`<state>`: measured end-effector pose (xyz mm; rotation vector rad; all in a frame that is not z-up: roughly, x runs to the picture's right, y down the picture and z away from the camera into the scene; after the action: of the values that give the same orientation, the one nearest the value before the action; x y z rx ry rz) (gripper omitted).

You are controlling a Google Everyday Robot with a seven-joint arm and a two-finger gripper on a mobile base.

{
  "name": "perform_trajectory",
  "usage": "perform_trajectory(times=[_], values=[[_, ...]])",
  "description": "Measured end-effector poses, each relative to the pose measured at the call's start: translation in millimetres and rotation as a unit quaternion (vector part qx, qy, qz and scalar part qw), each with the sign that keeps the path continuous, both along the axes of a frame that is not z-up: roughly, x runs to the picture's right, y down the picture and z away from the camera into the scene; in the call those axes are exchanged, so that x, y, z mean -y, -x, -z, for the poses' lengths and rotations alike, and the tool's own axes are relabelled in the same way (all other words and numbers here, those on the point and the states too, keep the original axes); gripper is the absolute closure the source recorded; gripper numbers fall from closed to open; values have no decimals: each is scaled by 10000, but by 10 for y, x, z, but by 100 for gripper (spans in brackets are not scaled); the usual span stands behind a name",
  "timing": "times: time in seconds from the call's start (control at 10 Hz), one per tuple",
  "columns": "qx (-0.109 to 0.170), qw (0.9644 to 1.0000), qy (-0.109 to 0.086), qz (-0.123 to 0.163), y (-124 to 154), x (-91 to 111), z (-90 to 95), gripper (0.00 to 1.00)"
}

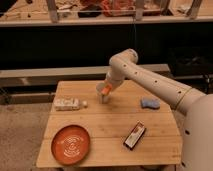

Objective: Place the pepper in the ceramic cup

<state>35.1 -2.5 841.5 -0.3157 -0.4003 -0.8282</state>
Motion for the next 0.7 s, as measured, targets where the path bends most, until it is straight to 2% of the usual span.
perform_trajectory(times=[0.3, 0.5, 0.7], values=[[6, 10000, 11, -8, -4, -5, 20, 58], [13, 10000, 11, -16, -3, 0, 32, 51], [18, 10000, 16, -24, -4, -1, 43, 50]])
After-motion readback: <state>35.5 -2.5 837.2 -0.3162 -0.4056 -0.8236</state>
